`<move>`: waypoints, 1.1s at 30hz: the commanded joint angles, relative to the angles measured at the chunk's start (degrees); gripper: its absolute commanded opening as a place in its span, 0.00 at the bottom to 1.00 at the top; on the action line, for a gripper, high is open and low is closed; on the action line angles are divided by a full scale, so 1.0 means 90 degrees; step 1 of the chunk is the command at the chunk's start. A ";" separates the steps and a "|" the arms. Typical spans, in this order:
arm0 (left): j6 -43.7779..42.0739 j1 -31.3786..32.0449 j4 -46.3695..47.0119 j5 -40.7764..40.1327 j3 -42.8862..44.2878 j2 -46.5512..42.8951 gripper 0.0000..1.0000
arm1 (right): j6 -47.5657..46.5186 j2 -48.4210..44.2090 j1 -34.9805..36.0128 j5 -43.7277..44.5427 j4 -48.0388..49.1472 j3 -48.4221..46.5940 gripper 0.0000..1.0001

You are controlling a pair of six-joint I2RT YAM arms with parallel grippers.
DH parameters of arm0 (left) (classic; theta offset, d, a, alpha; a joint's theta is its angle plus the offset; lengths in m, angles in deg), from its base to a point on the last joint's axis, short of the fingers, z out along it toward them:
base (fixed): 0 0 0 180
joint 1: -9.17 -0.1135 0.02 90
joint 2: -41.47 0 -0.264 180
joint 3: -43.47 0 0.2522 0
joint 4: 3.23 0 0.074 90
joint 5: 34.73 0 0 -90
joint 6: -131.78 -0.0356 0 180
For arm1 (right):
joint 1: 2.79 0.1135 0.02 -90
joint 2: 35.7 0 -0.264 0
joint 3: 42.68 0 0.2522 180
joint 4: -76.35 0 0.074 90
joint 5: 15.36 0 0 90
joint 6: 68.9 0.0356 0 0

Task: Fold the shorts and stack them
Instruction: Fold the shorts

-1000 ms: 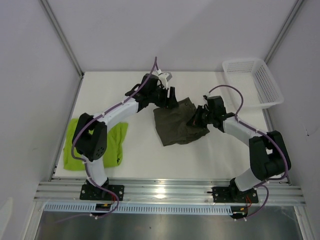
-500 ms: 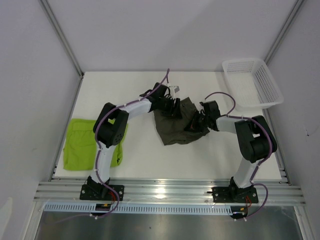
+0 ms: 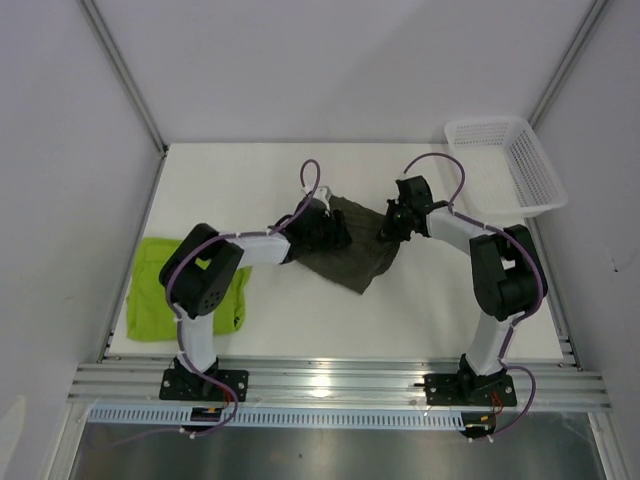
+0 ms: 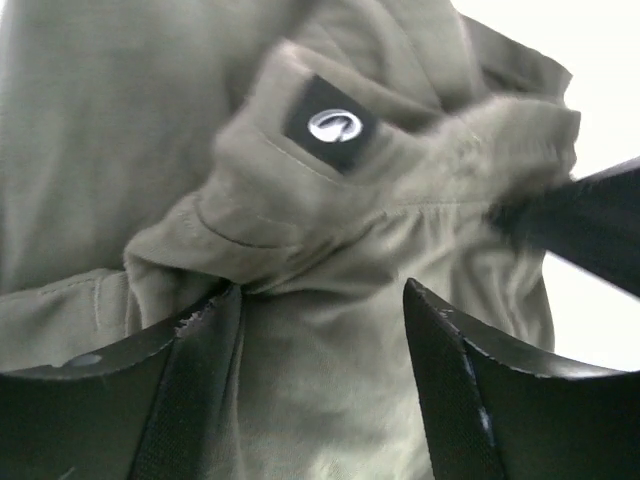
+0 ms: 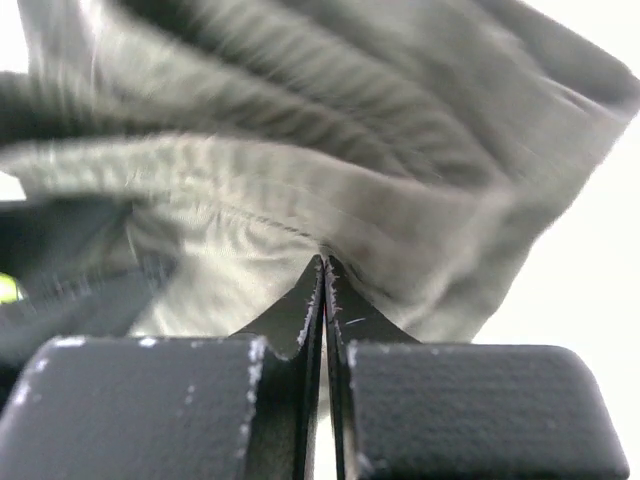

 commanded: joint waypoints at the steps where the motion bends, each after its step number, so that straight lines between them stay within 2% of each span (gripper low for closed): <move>1: 0.1314 0.0520 0.0490 -0.1632 -0.1361 -0.0463 0.71 | -0.0470 0.0132 0.0066 0.0671 -0.0790 -0.0588 0.02; 4: 0.1648 0.0785 0.0688 -0.2043 -0.2027 -0.1078 0.77 | -0.0490 -0.0073 0.0212 0.0739 -0.0840 -0.0658 0.11; 5: 0.1629 0.0786 0.0582 -0.1956 -0.2056 -0.1215 0.81 | -0.0461 -0.0296 0.0222 0.0700 -0.0782 -0.0619 0.20; 7: 0.1512 0.0757 0.0163 -0.1868 -0.1755 -0.1586 0.85 | -0.0431 -0.0580 0.0271 0.0496 -0.0674 -0.0424 0.33; 8: 0.1366 0.0757 -0.0264 -0.1848 -0.1541 -0.1723 0.90 | -0.0344 -0.0862 0.0291 0.0446 -0.0616 -0.0356 0.44; 12: 0.1131 0.0757 -0.1390 -0.1672 -0.0837 -0.2270 0.98 | -0.0071 -0.1497 0.0427 0.0514 -0.0634 0.0054 0.60; 13: 0.1082 0.0747 -0.1498 -0.1595 -0.0604 -0.2445 0.99 | 0.0017 -0.1615 0.0418 0.0408 -0.0596 0.0336 0.66; 16: 0.0712 0.0553 -0.1811 -0.1265 -0.0378 -0.2564 0.99 | 0.0349 -0.1986 0.0437 0.0213 -0.0401 0.0960 0.75; 22: -0.0353 0.0103 -0.2249 -0.0491 0.0169 -0.2155 0.98 | 0.1061 -0.2222 0.0564 0.0319 -0.0030 0.1851 0.84; 27: -0.1300 0.0083 -0.2515 0.0133 0.0639 -0.1539 0.93 | 0.1502 -0.2174 0.0603 -0.0052 0.1093 0.2662 0.87; 30: -0.1389 0.0083 -0.2281 0.0436 0.0474 -0.1422 0.86 | 0.1610 -0.1939 0.0691 0.0093 0.1289 0.2653 0.80; 33: -0.1379 0.0083 -0.2260 0.0049 0.0608 -0.1160 0.72 | 0.1610 -0.1754 0.0808 0.0211 0.1309 0.2604 0.63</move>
